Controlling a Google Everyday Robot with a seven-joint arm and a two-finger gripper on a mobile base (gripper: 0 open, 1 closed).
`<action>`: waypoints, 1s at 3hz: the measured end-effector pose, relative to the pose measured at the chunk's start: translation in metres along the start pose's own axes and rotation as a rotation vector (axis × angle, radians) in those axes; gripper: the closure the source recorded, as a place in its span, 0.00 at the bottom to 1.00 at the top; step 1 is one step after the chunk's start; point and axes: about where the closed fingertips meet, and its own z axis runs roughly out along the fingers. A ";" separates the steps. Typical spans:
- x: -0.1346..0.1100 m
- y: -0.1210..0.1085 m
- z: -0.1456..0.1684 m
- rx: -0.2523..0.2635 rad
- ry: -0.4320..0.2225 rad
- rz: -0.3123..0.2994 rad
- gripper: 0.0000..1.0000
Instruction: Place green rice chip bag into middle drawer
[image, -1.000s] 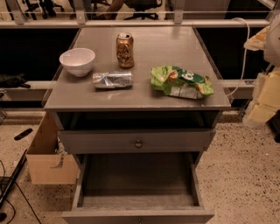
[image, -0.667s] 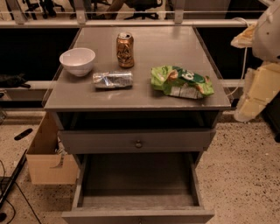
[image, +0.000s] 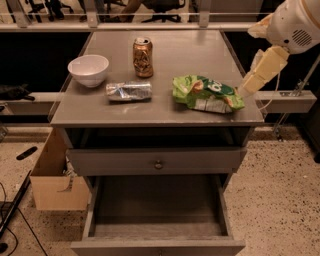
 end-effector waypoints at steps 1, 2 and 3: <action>0.007 -0.031 0.028 0.035 -0.071 0.104 0.00; 0.006 -0.031 0.061 0.025 -0.045 0.127 0.00; 0.012 -0.025 0.096 -0.003 0.036 0.118 0.00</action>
Offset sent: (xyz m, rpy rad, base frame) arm 0.0636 0.0239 -0.0901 0.0303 0.0725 -0.1354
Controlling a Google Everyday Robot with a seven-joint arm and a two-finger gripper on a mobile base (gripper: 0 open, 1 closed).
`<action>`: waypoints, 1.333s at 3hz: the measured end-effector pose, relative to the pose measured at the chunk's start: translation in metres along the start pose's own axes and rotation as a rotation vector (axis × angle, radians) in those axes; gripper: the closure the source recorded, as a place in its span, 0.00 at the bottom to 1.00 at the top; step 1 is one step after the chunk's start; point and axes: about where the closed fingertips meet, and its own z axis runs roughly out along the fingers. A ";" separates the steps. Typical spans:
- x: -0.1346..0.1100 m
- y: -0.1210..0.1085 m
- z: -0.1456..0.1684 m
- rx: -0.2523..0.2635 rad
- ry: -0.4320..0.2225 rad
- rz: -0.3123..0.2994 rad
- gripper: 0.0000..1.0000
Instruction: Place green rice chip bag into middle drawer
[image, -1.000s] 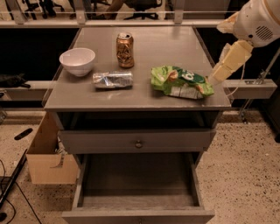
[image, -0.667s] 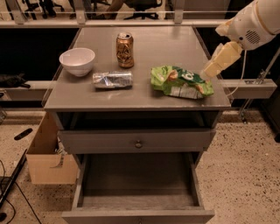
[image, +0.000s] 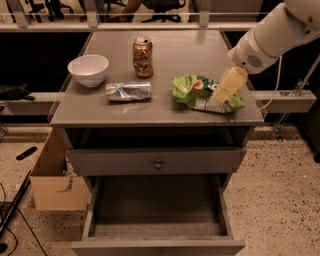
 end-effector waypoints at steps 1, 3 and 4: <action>0.007 0.003 0.029 -0.027 0.074 -0.010 0.00; 0.016 -0.009 0.044 -0.023 0.128 -0.011 0.14; 0.016 -0.009 0.044 -0.023 0.128 -0.011 0.38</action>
Offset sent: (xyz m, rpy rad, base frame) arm 0.0366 -0.0088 -0.0497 -0.1542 0.0758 -0.0266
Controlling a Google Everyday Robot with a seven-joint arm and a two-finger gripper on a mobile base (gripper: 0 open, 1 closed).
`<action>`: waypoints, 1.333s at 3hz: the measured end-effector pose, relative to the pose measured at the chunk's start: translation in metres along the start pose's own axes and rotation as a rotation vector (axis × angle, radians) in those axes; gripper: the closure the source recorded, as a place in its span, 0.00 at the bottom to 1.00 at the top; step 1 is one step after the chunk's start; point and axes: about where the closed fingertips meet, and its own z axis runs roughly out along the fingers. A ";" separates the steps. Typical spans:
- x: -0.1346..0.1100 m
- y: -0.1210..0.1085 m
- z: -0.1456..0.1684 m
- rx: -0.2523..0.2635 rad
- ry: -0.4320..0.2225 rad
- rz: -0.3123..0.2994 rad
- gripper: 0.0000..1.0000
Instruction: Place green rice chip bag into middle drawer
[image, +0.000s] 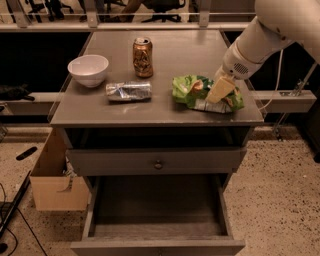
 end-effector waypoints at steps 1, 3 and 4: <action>0.000 0.000 0.000 0.000 0.000 0.000 0.61; 0.000 0.000 0.000 0.000 0.000 0.000 1.00; 0.000 0.000 0.000 0.000 0.000 0.000 1.00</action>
Offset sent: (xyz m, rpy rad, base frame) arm 0.0000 0.0000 0.0000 0.0000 0.0000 0.0000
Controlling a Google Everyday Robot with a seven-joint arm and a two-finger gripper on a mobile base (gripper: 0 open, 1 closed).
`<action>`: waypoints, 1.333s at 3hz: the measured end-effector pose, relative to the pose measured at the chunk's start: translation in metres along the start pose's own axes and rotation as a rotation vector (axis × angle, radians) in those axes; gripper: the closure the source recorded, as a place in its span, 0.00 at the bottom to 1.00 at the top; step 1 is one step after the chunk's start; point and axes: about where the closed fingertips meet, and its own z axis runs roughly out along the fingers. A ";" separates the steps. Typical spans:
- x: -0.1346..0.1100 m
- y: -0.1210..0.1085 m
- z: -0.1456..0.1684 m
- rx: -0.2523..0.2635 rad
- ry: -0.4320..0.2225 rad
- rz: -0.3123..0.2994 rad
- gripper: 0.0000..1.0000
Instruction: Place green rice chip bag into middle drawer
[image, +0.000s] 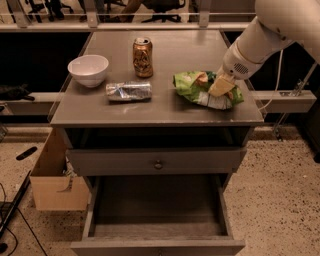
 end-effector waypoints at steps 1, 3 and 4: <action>0.000 0.000 0.001 0.007 0.013 -0.006 1.00; 0.028 0.007 -0.074 0.094 0.000 0.016 1.00; 0.045 0.029 -0.129 0.164 -0.059 0.067 1.00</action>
Offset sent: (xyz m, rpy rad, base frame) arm -0.0419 -0.0485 0.0535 -0.0464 -0.0964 -0.0491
